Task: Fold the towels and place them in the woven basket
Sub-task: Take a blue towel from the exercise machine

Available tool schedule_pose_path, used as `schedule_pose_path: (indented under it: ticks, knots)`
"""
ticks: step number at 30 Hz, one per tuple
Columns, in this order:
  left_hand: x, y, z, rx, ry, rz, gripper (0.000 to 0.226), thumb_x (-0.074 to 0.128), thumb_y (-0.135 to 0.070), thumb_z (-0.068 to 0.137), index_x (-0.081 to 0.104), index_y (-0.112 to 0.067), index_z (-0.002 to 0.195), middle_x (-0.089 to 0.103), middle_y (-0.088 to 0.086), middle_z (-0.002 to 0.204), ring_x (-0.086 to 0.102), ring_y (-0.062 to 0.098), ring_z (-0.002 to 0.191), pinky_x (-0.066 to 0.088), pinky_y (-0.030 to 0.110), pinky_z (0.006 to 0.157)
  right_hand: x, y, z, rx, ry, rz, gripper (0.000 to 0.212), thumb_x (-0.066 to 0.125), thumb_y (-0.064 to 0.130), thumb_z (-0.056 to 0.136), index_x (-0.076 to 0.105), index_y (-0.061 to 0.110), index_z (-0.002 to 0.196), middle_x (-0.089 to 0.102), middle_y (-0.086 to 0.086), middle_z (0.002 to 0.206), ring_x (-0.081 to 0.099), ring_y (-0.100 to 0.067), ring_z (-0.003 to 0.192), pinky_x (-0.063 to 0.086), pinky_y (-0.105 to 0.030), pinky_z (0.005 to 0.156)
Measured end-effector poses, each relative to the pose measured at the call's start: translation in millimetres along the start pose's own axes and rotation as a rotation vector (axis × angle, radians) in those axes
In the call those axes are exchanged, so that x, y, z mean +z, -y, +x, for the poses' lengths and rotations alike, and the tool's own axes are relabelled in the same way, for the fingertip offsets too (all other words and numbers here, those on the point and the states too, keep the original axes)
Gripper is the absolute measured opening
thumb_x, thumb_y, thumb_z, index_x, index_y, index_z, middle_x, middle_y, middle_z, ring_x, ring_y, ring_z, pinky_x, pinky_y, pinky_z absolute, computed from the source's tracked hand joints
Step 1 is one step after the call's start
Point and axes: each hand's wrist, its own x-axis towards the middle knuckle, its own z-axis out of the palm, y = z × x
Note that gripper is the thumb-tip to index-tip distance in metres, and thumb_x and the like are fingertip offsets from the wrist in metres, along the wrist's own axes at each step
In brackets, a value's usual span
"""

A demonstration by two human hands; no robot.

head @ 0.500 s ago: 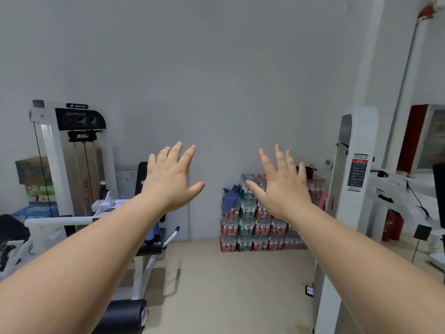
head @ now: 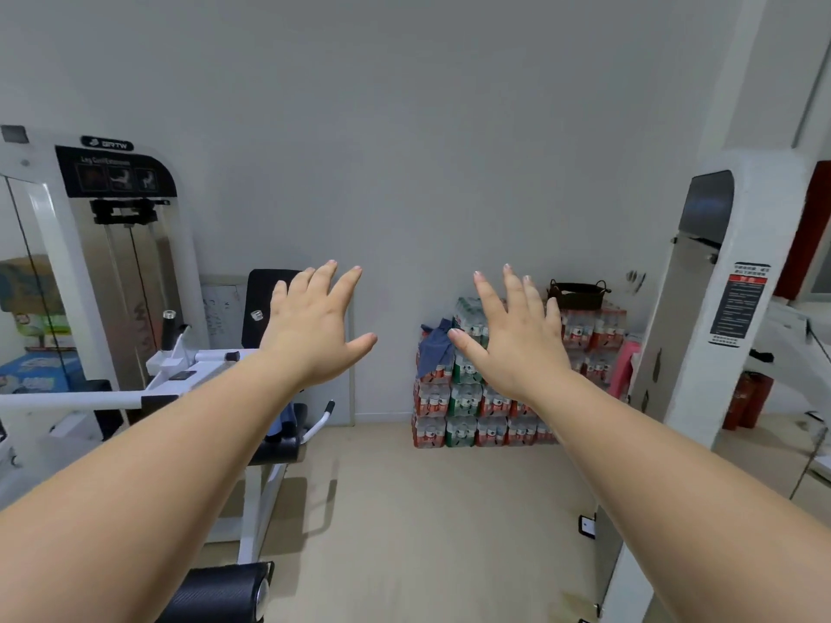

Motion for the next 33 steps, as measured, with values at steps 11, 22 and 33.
schedule_pose_path:
  ticks: [11,22,33]
  knots:
    - [162,124,113,0.039,0.172,0.022,0.091,0.049,-0.070,0.079,0.015,-0.031,0.154,0.024,0.007,0.160,0.026,0.031,0.143,0.026,0.053,0.114,149,76,149,-0.039,0.140,-0.028,0.082,0.025,0.075,0.091,-0.002,0.036,0.157,-0.004,-0.006,0.167,-0.001,-0.031,0.153,0.008,-0.060,0.120]
    - [315,179,165,-0.056,0.381,0.031,0.084,0.051,-0.070,0.080,0.030,-0.028,0.149,0.038,0.004,0.151,0.037,0.030,0.135,0.036,0.051,0.108,314,94,248,-0.212,0.301,-0.004,0.081,0.025,0.076,0.091,0.002,0.035,0.157,0.001,-0.008,0.167,0.008,-0.031,0.152,0.015,-0.057,0.119]
    - [424,214,185,-0.334,0.564,0.154,0.068,0.049,-0.066,0.081,0.041,-0.028,0.136,0.051,-0.001,0.127,0.048,0.027,0.113,0.042,0.043,0.091,474,95,361,-0.515,0.504,0.151,0.079,0.025,0.073,0.093,-0.002,0.035,0.158,-0.001,-0.007,0.167,0.005,-0.031,0.152,0.012,-0.055,0.121]
